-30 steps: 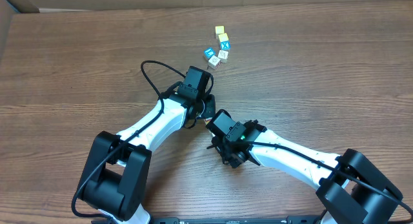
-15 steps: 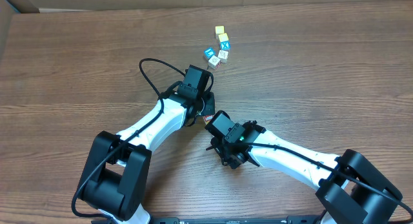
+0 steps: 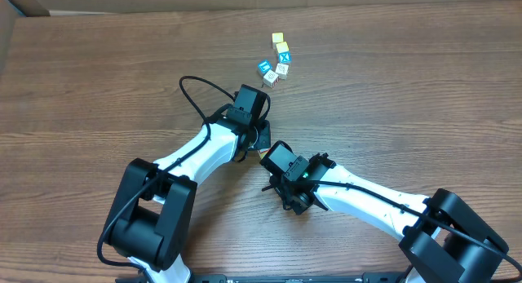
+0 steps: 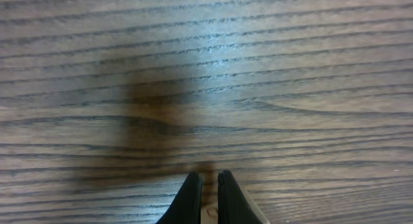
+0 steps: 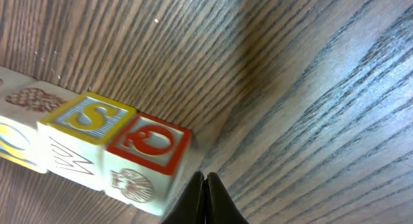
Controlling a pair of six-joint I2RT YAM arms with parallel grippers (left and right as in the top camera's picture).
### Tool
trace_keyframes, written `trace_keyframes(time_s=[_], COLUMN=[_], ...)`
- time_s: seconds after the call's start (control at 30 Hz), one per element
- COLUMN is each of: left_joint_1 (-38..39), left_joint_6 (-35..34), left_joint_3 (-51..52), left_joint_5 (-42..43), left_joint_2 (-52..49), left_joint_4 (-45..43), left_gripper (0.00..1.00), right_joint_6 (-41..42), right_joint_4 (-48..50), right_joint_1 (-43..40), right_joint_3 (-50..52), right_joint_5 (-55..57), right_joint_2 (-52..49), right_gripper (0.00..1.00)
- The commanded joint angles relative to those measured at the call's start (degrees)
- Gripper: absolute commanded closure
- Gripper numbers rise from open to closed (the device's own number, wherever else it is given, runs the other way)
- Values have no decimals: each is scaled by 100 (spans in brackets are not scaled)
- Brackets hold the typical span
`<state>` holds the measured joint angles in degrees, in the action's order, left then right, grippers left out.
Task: Flip 4 blocks
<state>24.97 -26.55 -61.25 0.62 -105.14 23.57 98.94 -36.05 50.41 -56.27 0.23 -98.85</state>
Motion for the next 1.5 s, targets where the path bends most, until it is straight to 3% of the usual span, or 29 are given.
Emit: trace_keyframes(time_s=[0.0, 1.47], left_joint_1=[-57, -57], left_joint_6=[129, 214], left_joint_3=[-118, -162], left_joint_5=[-59, 391], left_joint_2=[-72, -249], left_joint_4=[-4, -332], left_gripper=[96, 96], right_joint_6=[2, 4], right_joint_4=[-2, 715], right_joint_1=[48, 173], right_joint_3=[-31, -31], right_joint_5=[127, -166], right_joint_2=[35, -245], right_gripper=[96, 96])
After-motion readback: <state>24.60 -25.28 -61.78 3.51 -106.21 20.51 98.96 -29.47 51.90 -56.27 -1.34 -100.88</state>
